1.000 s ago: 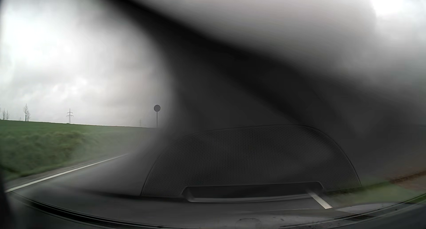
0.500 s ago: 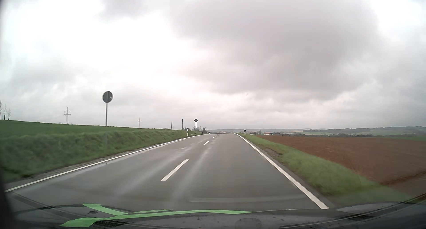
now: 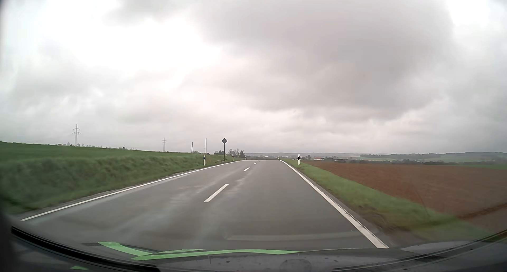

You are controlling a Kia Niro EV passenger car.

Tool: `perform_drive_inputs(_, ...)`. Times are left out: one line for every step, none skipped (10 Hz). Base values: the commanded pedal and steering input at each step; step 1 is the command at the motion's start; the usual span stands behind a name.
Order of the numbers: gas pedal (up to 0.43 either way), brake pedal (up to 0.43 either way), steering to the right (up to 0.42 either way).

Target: Follow the waypoints while adhering to traffic rules and regulations

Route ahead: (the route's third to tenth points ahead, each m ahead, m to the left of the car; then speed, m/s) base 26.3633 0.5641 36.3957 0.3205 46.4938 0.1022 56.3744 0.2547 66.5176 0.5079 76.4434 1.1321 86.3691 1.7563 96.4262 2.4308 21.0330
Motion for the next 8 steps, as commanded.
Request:
perform_drive_inputs(0.0, 0.0, 0.001)
perform_drive_inputs(0.0, 0.0, 0.001)
perform_drive_inputs(0.0, 0.0, 0.001)
perform_drive_inputs(0.0, 0.0, 0.001)
perform_drive_inputs(0.0, 0.0, 0.001)
perform_drive_inputs(0.0, 0.0, 0.002)
perform_drive_inputs(0.0, 0.0, 0.002)
perform_drive_inputs(0.02, 0.0, 0.002)
